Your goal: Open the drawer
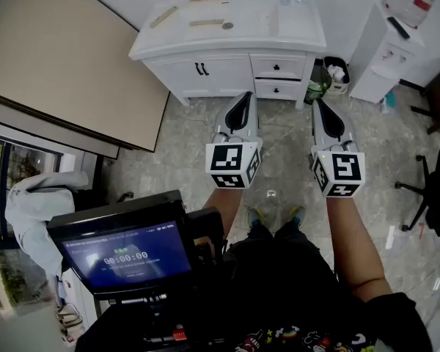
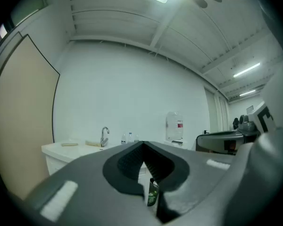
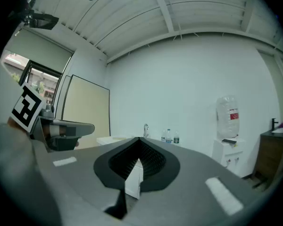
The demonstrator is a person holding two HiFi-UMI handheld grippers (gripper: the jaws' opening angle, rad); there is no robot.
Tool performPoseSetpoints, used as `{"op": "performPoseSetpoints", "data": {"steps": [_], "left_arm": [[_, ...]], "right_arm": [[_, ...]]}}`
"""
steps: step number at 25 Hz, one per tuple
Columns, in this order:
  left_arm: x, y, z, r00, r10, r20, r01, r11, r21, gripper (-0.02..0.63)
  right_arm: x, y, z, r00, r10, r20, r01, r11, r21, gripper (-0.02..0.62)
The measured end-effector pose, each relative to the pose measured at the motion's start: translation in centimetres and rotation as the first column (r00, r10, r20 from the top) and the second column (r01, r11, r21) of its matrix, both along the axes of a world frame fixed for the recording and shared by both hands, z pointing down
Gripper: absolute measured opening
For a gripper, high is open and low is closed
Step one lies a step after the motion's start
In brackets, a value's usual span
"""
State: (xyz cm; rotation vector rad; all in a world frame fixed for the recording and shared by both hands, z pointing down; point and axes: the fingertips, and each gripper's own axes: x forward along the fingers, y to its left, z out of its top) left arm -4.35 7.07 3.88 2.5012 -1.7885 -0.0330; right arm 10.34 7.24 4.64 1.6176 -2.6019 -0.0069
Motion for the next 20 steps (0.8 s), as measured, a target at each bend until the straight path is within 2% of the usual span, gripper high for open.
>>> {"op": "performPoseSetpoints", "data": {"steps": [8, 15, 20], "left_arm": [[1.3, -1.8, 1.5, 1.0, 0.01, -0.002, -0.01, 1.0, -0.016, 0.0], [5.4, -4.0, 5.0, 0.999, -0.044, -0.013, 0.043, 0.998, -0.047, 0.0], [8.5, -6.9, 6.0, 0.999, -0.033, 0.013, 0.034, 0.997, -0.062, 0.0]], "right_arm": [[1.1, -1.2, 1.5, 1.0, 0.011, 0.015, -0.011, 1.0, 0.005, 0.021], [4.6, -3.2, 5.3, 0.997, -0.07, 0.013, 0.07, 0.997, -0.031, 0.023], [6.7, -6.9, 6.8, 0.998, -0.066, 0.013, 0.066, 0.996, -0.055, 0.023]]}}
